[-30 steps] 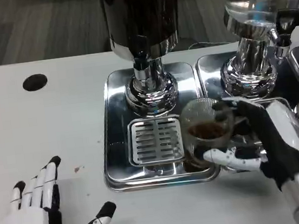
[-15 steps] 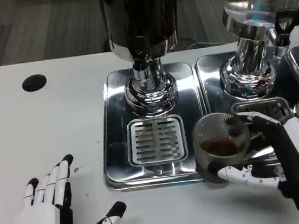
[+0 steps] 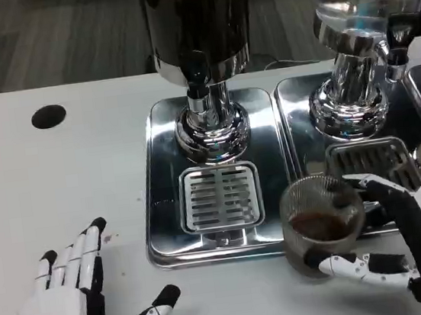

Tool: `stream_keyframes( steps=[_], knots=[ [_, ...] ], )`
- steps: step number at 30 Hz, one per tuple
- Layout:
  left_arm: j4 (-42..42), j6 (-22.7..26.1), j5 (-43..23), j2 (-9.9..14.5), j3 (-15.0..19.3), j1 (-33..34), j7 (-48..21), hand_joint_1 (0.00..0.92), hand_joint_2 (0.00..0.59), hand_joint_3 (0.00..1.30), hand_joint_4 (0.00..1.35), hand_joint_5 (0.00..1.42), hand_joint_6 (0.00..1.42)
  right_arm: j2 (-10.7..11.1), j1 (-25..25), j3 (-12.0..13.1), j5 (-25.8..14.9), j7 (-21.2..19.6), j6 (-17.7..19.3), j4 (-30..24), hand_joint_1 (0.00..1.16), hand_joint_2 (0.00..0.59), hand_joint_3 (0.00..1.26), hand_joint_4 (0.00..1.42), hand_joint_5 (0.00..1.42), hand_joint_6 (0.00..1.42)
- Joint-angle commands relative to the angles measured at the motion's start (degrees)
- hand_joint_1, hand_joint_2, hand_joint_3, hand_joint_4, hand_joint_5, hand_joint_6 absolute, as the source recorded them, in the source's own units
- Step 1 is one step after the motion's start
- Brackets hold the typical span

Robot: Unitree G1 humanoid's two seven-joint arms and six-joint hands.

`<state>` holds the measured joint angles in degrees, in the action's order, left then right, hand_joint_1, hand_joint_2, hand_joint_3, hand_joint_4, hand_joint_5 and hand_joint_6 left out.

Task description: Grasp the cup under the faucet to collect the drink, then remove the cup.

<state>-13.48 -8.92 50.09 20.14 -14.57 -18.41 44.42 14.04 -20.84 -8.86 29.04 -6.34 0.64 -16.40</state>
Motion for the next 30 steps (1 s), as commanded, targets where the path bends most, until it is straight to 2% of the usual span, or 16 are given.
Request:
stream_keyframes(
  steps=[1, 8, 16, 24, 30],
  knots=[
    [1.7, 0.7, 0.8, 0.7, -0.1, -0.8, 0.4, 0.0, 0.113, 0.08, 0.0, 0.15, 0.08, -0.1, -1.5, 1.4, 0.0, -1.7, 3.8, -3.4, 0.85, 0.212, 0.7, 0.75, 0.59, 0.46],
    [2.6, 1.3, 1.1, 0.7, -0.4, -0.8, 0.0, 0.0, 0.113, 0.08, 0.0, 0.15, 0.08, -0.5, -5.1, 3.3, -0.7, -2.0, 6.5, -4.6, 0.85, 0.212, 0.7, 0.75, 0.59, 0.46],
    [3.0, 1.6, 1.0, 0.8, -0.5, -1.2, 0.1, 0.0, 0.113, 0.08, 0.0, 0.15, 0.08, -0.4, -8.1, 3.5, 0.3, -2.9, 9.8, -2.6, 0.85, 0.215, 0.71, 0.75, 0.6, 0.46],
    [3.5, 1.2, 0.2, 1.0, 0.0, -1.8, -0.1, 0.0, 0.113, 0.08, 0.0, 0.15, 0.08, -0.8, -8.5, 3.2, 1.0, -3.7, 11.7, 0.7, 0.84, 0.216, 0.71, 0.75, 0.6, 0.46],
    [4.1, 1.2, 0.0, 1.0, 0.3, -2.3, -0.1, 0.0, 0.113, 0.08, 0.0, 0.15, 0.08, -0.4, -7.3, 3.1, 2.8, -4.5, 11.8, 2.3, 0.84, 0.213, 0.69, 0.73, 0.59, 0.45]
  ],
)
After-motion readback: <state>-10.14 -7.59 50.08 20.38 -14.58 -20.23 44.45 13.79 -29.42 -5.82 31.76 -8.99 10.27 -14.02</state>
